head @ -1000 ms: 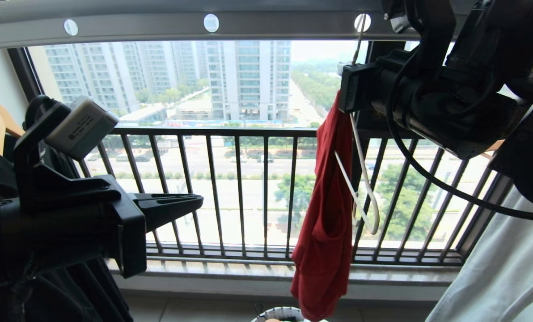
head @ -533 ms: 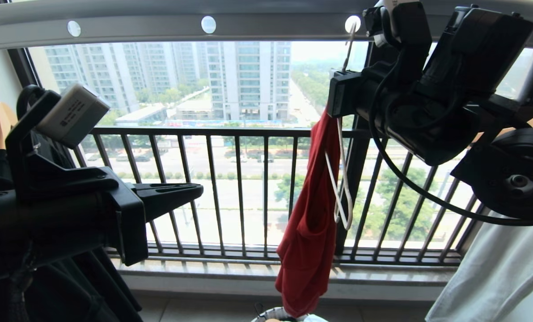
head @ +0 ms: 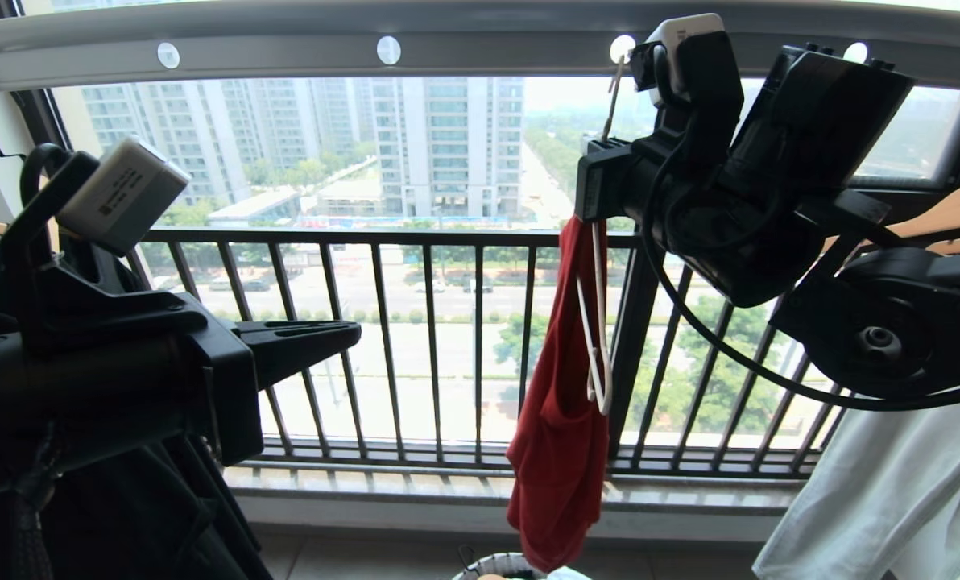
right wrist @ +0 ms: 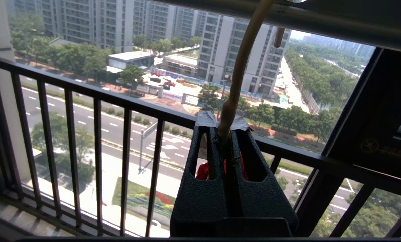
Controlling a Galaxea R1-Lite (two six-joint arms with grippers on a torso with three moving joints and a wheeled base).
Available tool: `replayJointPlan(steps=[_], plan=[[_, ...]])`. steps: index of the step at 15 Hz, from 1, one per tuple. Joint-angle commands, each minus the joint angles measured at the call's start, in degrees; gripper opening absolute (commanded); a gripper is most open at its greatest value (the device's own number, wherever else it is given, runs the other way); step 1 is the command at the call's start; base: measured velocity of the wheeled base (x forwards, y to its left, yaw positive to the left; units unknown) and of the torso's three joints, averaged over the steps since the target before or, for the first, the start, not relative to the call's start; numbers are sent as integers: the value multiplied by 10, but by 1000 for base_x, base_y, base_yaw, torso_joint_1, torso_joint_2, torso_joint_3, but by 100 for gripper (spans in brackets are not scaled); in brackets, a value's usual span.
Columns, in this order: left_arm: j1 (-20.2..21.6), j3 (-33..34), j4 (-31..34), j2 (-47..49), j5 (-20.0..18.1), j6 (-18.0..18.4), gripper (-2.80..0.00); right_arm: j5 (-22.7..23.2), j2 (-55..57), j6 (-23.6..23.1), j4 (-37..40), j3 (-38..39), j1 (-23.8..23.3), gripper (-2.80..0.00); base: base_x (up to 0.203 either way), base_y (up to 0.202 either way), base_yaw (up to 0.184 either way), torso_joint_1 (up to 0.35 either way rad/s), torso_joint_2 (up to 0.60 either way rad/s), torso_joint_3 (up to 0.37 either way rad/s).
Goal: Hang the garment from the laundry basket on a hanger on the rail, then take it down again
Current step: Pick up the clothes rack on the clothesline
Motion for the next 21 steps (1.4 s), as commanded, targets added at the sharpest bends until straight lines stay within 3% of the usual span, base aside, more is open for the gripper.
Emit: replayJointPlan(steps=[1, 3, 9, 21], plan=[[1, -1, -1, -2, 0, 0, -280, -2, 14, -18, -42, 0, 0, -280, 0, 0, 0, 0, 0, 0], [2, -2, -1, -4, -1, 0, -280, -3, 19, -39, -90, 4, 1, -280, 0, 0, 0, 0, 0, 0], [2, -2, -1, -3, 0, 0, -280, -5, 14, -41, -151, 48, 2, -280, 0, 0, 0, 0, 0, 0], [2, -1, -1, -2, -1, 0, -280, -3, -74, -42, -152, 117, 16, -280, 0, 0, 0, 0, 0, 0]])
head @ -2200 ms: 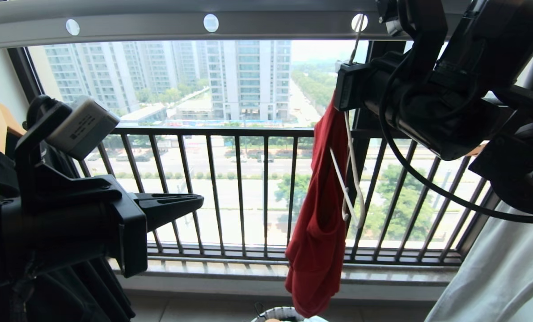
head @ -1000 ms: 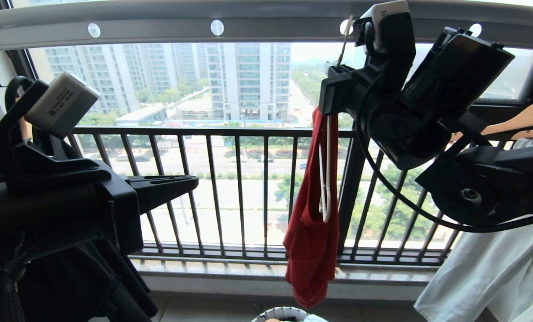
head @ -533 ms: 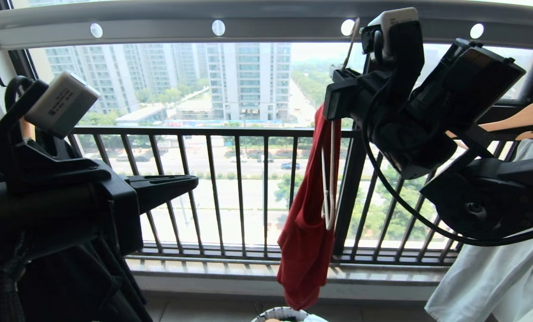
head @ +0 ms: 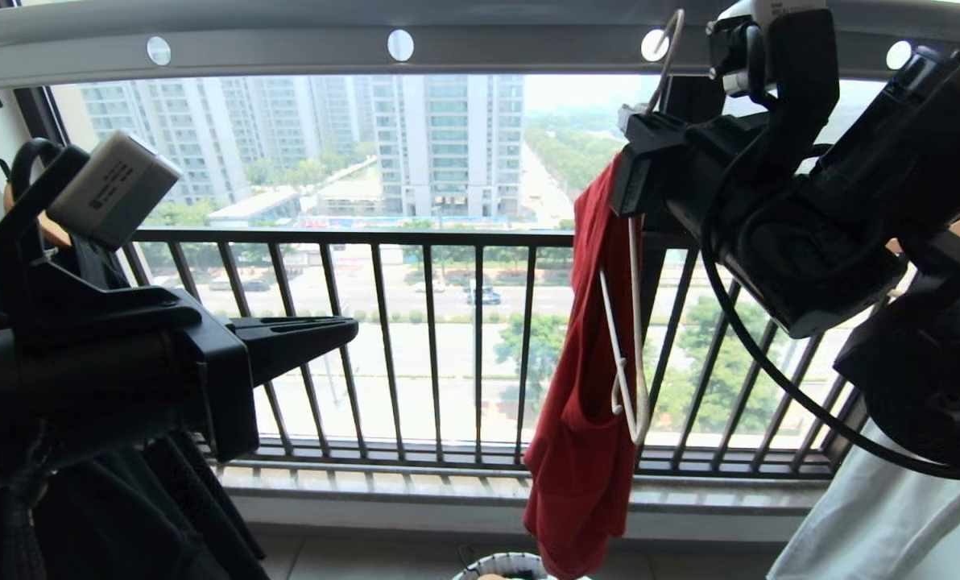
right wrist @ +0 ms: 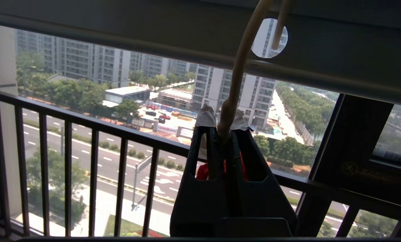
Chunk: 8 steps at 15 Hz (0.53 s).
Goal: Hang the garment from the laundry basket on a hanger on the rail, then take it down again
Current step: Pick up the clothes rack on the clothesline
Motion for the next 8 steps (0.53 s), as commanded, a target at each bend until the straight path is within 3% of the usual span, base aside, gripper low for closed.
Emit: replayJointPlan(steps=[1, 8], plan=[[0, 1, -1, 2, -1, 0, -280, 1, -18, -5, -4, 3, 2, -280, 0, 0, 0, 0, 0, 0], [0, 2, -1, 9, -1, -1, -280, 20, -20, -37, -7, -6, 6, -280, 0, 0, 0, 0, 0, 0]])
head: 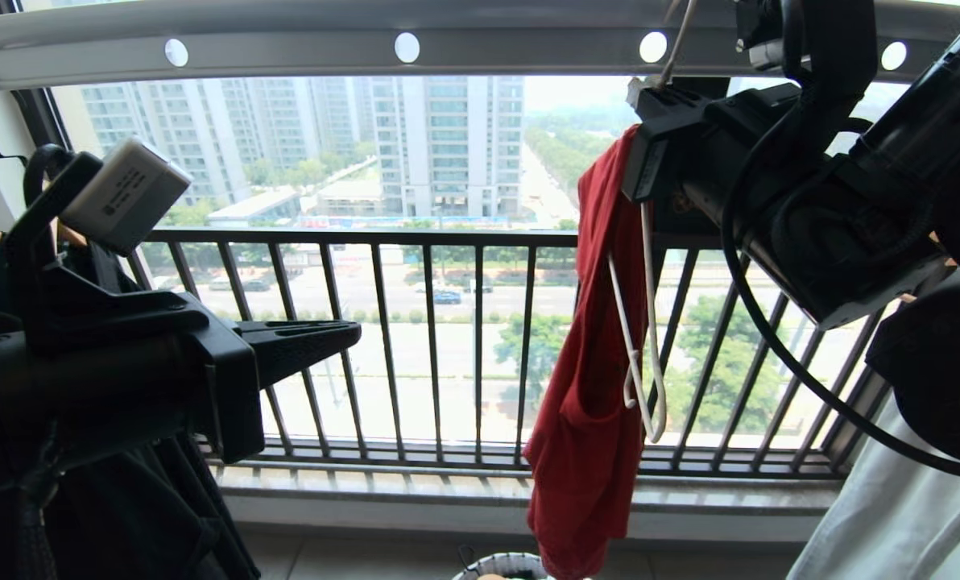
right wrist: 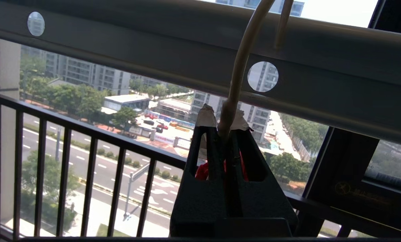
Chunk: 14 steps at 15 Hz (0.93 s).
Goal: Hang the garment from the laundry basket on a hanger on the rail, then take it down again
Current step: Pick up the clothes rack on the clothesline
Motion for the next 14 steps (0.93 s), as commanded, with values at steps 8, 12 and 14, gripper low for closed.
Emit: replayJointPlan(steps=[8, 12, 14], plan=[[0, 0, 1, -1, -1, -11, -280, 63, -104, 100, 229, 4, 10, -280, 0, 0, 0, 0, 0, 0], [-1, 6, 9, -45, -17, -30, -280, 216, -158, 184, 417, -12, 11, -280, 0, 0, 0, 0, 0, 0], [0, 12, 39, -65, -69, -31, -280, 294, -171, 195, 482, -20, 11, -280, 0, 0, 0, 0, 0, 0]])
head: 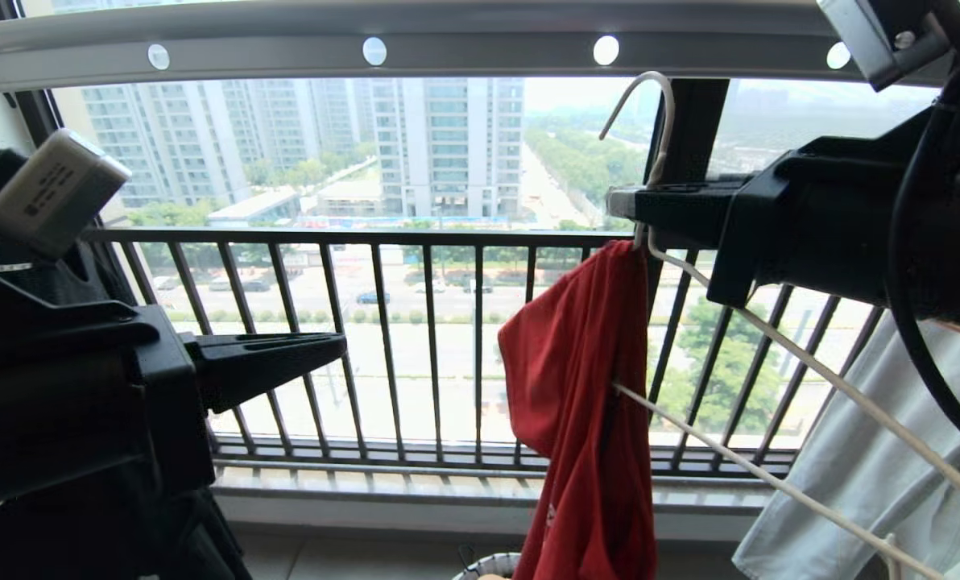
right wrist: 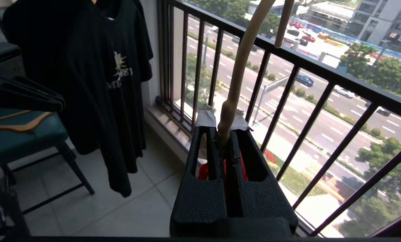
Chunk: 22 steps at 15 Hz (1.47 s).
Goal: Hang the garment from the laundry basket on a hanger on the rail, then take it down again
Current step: Pick up the clothes rack on the clothesline, then hang the clothes on the clothes rack
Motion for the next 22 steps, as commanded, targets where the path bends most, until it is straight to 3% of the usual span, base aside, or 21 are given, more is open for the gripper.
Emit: replayJointPlan(steps=[1, 4, 6, 10, 13, 14, 15, 16, 18, 19, 20, 21, 22], plan=[[0, -1, 31, -28, -34, -3, -280, 76, -24, 21, 53, -12, 0, -280, 0, 0, 0, 0, 0, 0], [0, 0, 36, -38, -41, -30, -280, 153, -22, 61, 51, -17, -1, -280, 0, 0, 0, 0, 0, 0], [6, 5, 36, -42, -75, -31, -280, 164, -10, 81, 27, -15, 0, -280, 0, 0, 0, 0, 0, 0], [20, 6, 31, -47, -79, -31, -280, 213, 21, 129, -63, -3, 0, -280, 0, 0, 0, 0, 0, 0], [37, -60, 36, 11, -82, -31, -280, 254, 50, 144, -70, -4, -13, -280, 0, 0, 0, 0, 0, 0], [49, -89, 43, 27, -99, -31, -280, 274, 59, 145, -77, -7, -21, -280, 0, 0, 0, 0, 0, 0], [79, -122, 60, 44, -148, -31, -280, 308, 73, 146, -89, -12, -35, -280, 0, 0, 0, 0, 0, 0], [121, -148, 80, 60, -221, -31, -280, 333, 89, 150, -97, -23, -47, -280, 0, 0, 0, 0, 0, 0], [228, -191, 109, 99, -434, -31, -280, 376, 114, 177, -102, -53, -70, -280, 0, 0, 0, 0, 0, 0], [264, -207, 116, 128, -517, -31, -280, 392, 124, 187, -102, -65, -76, -280, 0, 0, 0, 0, 0, 0], [282, -218, 122, 157, -560, -29, -280, 407, 133, 200, -102, -76, -78, -280, 0, 0, 0, 0, 0, 0], [290, -225, 125, 178, -578, -27, -280, 420, 142, 211, -102, -86, -78, -280, 0, 0, 0, 0, 0, 0], [293, -226, 126, 189, -586, -19, -185, 427, 148, 218, -102, -96, -77, -280, 0, 0, 0, 0, 0, 0]])
